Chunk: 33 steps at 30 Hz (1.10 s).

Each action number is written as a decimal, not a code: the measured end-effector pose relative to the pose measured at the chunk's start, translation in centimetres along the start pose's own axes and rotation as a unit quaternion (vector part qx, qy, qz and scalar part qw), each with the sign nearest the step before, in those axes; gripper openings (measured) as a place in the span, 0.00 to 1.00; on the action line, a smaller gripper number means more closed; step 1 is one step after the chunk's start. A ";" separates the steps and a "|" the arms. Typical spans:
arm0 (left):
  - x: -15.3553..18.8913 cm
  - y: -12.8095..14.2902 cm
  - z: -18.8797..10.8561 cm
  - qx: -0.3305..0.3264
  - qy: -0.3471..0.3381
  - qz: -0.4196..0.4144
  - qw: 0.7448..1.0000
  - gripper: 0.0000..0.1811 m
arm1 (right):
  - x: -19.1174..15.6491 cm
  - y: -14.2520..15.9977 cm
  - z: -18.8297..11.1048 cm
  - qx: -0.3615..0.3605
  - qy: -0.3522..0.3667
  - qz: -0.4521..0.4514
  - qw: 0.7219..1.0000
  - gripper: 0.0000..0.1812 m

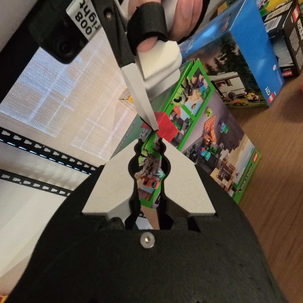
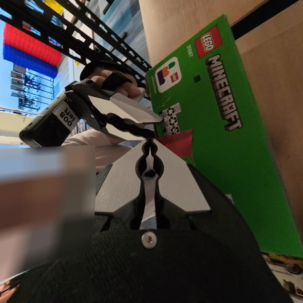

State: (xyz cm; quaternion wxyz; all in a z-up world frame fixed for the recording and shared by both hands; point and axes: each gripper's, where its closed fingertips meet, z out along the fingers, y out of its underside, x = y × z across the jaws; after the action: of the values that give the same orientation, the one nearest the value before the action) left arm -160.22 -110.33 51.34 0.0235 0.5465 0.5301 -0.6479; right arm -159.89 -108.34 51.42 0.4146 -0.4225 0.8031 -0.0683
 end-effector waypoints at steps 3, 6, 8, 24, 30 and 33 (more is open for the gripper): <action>0.0 0.0 0.0 0.001 -0.007 -0.001 1.000 0.11 | 0.0 -0.2 0.0 -0.006 -0.017 0.013 1.000 0.00; 0.0 0.0 0.0 -0.005 -0.013 0.006 1.000 0.11 | 0.1 -0.2 -0.1 -0.013 -0.031 0.026 0.999 0.00; 0.0 0.0 0.0 -0.009 -0.016 0.011 1.000 0.11 | 0.2 -0.2 -0.3 -0.013 -0.042 0.041 0.998 0.00; 0.1 0.0 -0.1 0.000 -0.022 0.000 1.000 0.10 | 0.4 1.2 -1.5 -0.054 -0.081 0.050 0.994 0.00; 0.0 0.0 0.0 -0.008 -0.029 0.005 1.000 0.10 | -0.2 0.7 -0.6 -0.063 -0.098 0.044 0.992 0.00; 0.0 0.1 0.1 -0.013 -0.032 0.007 0.999 0.10 | -0.6 0.1 0.3 -0.075 -0.107 0.059 0.990 0.00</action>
State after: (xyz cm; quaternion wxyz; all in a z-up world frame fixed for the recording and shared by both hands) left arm -160.23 -110.40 51.28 0.0520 0.5294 0.5333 -0.6577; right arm -159.55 -107.76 51.57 0.4689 -0.4091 0.7804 0.0620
